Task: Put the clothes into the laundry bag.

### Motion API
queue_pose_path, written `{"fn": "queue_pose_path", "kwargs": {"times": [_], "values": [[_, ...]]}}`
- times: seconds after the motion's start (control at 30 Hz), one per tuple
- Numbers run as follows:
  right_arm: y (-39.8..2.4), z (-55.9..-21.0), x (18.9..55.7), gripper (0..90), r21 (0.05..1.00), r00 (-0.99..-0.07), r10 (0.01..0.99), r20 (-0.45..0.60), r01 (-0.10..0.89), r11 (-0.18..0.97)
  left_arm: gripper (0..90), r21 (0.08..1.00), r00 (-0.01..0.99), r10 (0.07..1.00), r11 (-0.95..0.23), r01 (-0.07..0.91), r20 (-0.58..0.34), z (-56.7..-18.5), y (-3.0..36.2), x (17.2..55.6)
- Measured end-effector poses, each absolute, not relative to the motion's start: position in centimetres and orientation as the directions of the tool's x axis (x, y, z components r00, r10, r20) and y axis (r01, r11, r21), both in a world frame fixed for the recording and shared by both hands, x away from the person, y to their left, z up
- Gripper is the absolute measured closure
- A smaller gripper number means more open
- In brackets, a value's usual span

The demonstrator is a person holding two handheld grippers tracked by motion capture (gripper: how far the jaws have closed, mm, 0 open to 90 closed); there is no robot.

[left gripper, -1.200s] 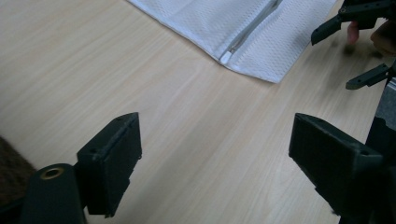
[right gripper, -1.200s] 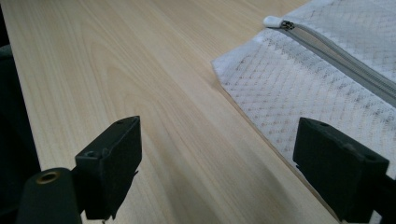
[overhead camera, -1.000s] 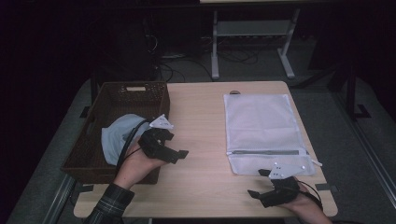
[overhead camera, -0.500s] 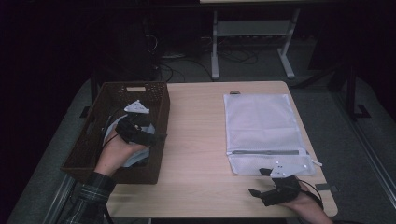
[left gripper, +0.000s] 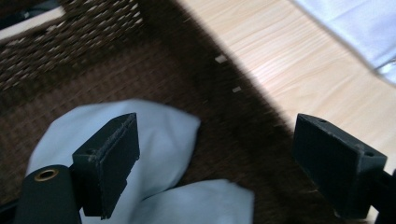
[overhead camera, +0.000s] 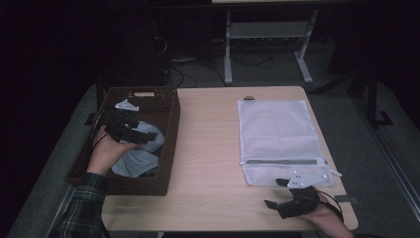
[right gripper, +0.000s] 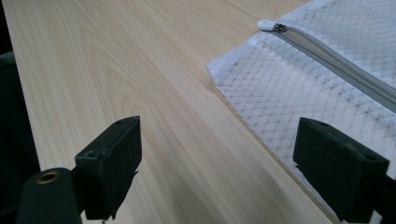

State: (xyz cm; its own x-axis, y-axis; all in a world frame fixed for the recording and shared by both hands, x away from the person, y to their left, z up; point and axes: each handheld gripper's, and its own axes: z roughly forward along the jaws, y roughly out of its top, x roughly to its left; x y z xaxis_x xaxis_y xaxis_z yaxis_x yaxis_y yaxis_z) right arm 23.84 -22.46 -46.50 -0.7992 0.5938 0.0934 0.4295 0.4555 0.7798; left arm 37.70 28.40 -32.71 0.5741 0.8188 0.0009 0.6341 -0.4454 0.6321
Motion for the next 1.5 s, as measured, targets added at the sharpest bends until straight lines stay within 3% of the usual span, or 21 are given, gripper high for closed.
{"fn": "queue_pose_path", "kwargs": {"times": [0.8, 0.9, 1.17, 1.5], "values": [[-22.7, -46.5, 23.7, 15.0, 0.779, -0.801, 0.593, 0.086, 0.425, 0.461, 14.1, 0.479, 0.44, 0.898, -0.378, 0.792, -0.019, -39.4, 33.3, 41.2], [-22.8, -46.5, 23.7, 15.0, 0.781, -0.801, 0.593, 0.085, 0.423, 0.459, 14.2, 0.426, 0.428, 0.904, -0.384, 0.819, -0.009, -40.9, 33.5, 41.7], [-22.9, -46.5, 23.6, 15.1, 0.777, -0.799, 0.595, 0.088, 0.429, 0.461, 15.4, 0.417, 0.397, 0.917, -0.346, 0.841, -0.039, -41.9, 33.9, 41.9], [-22.9, -46.5, 23.6, 15.3, 0.778, -0.799, 0.595, 0.088, 0.429, 0.46, 44.6, 0.366, 0.4, 0.911, -0.341, 0.866, -0.099, -42.6, 34.1, 42.0]]}}
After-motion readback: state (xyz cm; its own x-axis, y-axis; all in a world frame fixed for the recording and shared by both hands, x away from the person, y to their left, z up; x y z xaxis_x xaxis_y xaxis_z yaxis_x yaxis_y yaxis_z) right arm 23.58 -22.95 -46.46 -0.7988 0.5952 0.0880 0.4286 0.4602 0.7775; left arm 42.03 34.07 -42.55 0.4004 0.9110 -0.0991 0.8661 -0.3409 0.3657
